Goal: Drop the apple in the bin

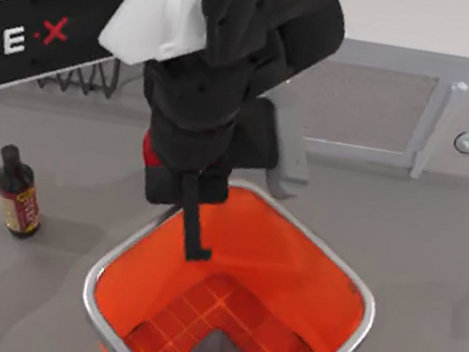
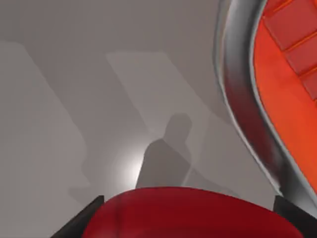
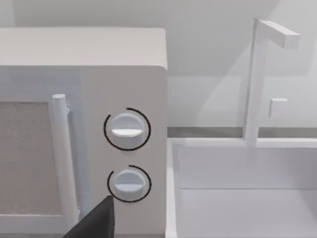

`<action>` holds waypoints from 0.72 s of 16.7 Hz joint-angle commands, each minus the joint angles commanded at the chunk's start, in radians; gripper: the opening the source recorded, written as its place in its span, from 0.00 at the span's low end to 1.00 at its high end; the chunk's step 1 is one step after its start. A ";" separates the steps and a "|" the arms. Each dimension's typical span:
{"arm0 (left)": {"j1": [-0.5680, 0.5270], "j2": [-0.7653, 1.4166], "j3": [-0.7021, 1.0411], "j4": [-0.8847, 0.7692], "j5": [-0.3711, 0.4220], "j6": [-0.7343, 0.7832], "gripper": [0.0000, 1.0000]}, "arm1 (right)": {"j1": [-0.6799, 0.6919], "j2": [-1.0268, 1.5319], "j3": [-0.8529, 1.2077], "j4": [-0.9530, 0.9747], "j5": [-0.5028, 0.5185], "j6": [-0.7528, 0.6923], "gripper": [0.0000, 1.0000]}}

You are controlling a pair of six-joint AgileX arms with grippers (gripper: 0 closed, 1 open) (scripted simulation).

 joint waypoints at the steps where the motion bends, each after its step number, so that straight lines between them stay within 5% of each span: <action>1: -0.065 -0.014 -0.013 0.003 -0.007 0.023 0.00 | 0.000 0.000 0.000 0.000 0.000 0.000 1.00; 5: -0.219 -0.060 -0.052 0.015 -0.030 0.084 0.00 | 0.000 0.000 0.000 0.000 0.000 0.000 1.00; 12: -0.221 -0.061 -0.068 0.032 -0.046 0.098 0.00 | 0.000 0.000 0.000 0.000 0.000 0.000 1.00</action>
